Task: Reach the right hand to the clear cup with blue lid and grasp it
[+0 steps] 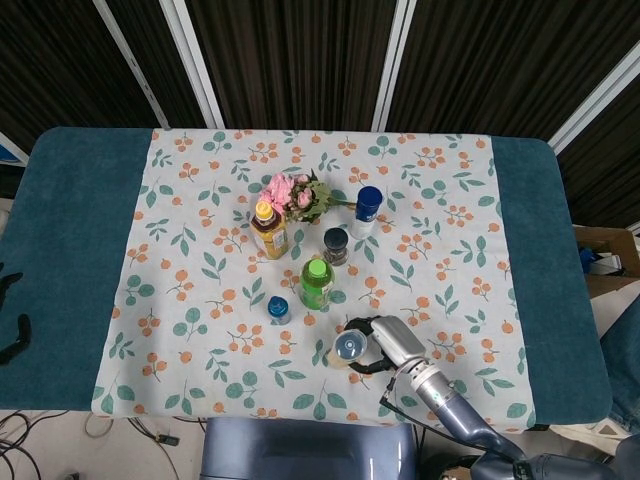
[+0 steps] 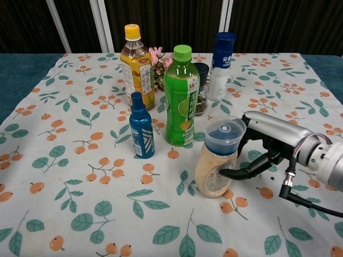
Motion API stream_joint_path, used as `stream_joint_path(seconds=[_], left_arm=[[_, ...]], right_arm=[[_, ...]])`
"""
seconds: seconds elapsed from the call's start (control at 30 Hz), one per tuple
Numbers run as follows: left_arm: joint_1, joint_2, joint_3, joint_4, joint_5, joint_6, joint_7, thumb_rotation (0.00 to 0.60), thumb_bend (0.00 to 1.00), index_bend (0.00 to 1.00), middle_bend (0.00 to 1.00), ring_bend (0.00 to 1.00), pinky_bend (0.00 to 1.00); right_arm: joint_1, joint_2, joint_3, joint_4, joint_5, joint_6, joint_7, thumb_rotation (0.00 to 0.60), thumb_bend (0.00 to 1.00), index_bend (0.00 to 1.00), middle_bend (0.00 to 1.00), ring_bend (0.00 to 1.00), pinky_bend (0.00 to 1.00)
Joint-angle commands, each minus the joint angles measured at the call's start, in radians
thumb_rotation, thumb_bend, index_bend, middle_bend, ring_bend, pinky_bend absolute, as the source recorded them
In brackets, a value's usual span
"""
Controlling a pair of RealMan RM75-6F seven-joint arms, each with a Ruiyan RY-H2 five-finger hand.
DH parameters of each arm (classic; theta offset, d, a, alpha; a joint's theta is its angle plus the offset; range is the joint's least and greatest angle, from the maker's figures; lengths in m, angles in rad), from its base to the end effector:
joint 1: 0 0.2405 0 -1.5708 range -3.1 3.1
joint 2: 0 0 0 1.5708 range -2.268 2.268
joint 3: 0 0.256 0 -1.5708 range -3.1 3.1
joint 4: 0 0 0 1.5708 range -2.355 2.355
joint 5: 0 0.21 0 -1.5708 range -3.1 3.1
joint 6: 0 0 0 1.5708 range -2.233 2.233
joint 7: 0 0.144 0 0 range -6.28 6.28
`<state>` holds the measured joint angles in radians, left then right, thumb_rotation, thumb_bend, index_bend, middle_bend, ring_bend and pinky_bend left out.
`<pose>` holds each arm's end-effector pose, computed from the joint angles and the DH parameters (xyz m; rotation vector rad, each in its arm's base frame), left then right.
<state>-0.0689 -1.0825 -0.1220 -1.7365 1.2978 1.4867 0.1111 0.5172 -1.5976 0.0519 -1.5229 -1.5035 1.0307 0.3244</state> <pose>-0.3124 0.1865 0.1786 -1.1890 -0.9397 -0.8230 -0.1669 -0.2534 -0.0434 1.7954 -1.5702 1.3149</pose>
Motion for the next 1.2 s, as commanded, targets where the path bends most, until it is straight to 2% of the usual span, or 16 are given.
stream_joint_path(seconds=[0.03,0.7,0.93,1.2], left_arm=[[0.0,0.0,0.0,0.0,0.0,0.0,0.0,0.6,0.53,0.16,0.04,0.05,0.0],[0.001,-0.003,0.001,-0.001,0.003,0.006,0.007,0.6,0.53,0.16,0.04,0.05,0.0],[0.003,-0.003,0.002,-0.003,0.004,0.009,0.007,0.6,0.53,0.16,0.04,0.05,0.0],[0.004,-0.001,0.001,-0.003,0.004,0.009,0.002,0.6,0.53,0.16,0.04,0.05,0.0]], right_arm=[[-0.003,0.035,0.001,-0.029,-0.008,0.01,0.076,0.6,0.39,0.65,0.61,0.49,0.42],[-0.021,0.327,0.083,-0.196,-0.019,0.097,0.499,0.6,0.39,0.67,0.61,0.49,0.42],[0.001,0.362,0.116,-0.207,-0.011,0.09,0.599,0.6,0.39,0.67,0.61,0.49,0.42],[0.024,0.38,0.164,-0.207,0.04,0.078,0.621,0.6,0.39,0.67,0.61,0.49,0.42]])
